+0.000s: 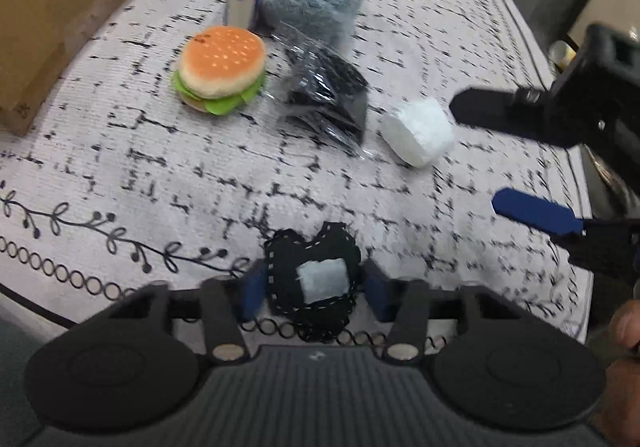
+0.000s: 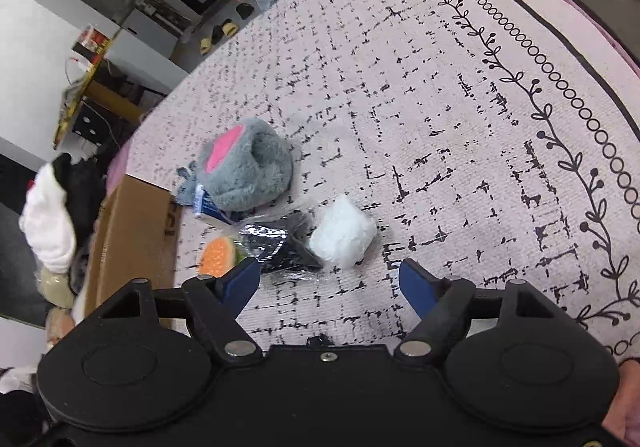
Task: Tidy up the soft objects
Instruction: 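Close the left tool on the black heart plush while the right tool grasps the white ball, then carry the heart plush into the box with the left tool while the right drops the ball in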
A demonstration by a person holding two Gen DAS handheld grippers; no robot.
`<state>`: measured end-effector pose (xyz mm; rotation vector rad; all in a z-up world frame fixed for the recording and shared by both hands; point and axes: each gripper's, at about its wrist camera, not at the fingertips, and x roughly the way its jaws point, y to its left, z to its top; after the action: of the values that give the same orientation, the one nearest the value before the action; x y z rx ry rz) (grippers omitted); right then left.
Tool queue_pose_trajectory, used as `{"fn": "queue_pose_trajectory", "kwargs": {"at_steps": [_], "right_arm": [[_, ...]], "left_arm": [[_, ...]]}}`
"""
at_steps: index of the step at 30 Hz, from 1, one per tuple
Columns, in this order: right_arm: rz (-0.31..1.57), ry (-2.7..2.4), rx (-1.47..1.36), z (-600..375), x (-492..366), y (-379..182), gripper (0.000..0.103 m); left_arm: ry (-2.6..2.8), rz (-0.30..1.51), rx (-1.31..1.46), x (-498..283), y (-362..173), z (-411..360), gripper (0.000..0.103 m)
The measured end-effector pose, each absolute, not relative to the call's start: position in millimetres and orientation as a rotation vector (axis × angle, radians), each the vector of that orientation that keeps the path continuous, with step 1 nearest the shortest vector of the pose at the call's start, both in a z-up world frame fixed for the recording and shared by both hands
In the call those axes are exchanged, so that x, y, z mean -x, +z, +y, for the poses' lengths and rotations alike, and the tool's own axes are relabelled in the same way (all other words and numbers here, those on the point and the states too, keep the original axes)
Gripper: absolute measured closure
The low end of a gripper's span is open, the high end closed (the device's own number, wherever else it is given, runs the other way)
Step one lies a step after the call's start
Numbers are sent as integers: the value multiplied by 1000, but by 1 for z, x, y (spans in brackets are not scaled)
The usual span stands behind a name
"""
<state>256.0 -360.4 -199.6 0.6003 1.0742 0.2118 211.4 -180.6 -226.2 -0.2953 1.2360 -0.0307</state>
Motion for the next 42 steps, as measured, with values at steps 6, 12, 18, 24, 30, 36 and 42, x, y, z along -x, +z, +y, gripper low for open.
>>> {"fn": "queue_pose_trajectory", "kwargs": {"at_steps": [6,12,18,24,30,36,42], "right_arm": [[1088,221,-560,-349,-265,-204,27],[1068,208,-483,-338,-274,-204,27],[1044,198,-366,-325,-279,-209,27],[1075,196,-287,-315,-281,-226,54],[1082,206,-319,-315,-270,-213,55],[1030,207,-302,-308,-258,-177,55],[980,196,-319,-293,-253,-148,55]], "left_arm": [[-20,1219,343,-217,-218,-169,70],[-7,1196,370,-216,-208,-156,70],[26,1186,415,-215,-195,-138,70],[59,1136,430,-214,-172,-117,70],[66,1091,465,-208,-151,-92,70],[36,1035,455,-206,-126,-74,70],[19,972,457,-209,-100,-49,70]]}}
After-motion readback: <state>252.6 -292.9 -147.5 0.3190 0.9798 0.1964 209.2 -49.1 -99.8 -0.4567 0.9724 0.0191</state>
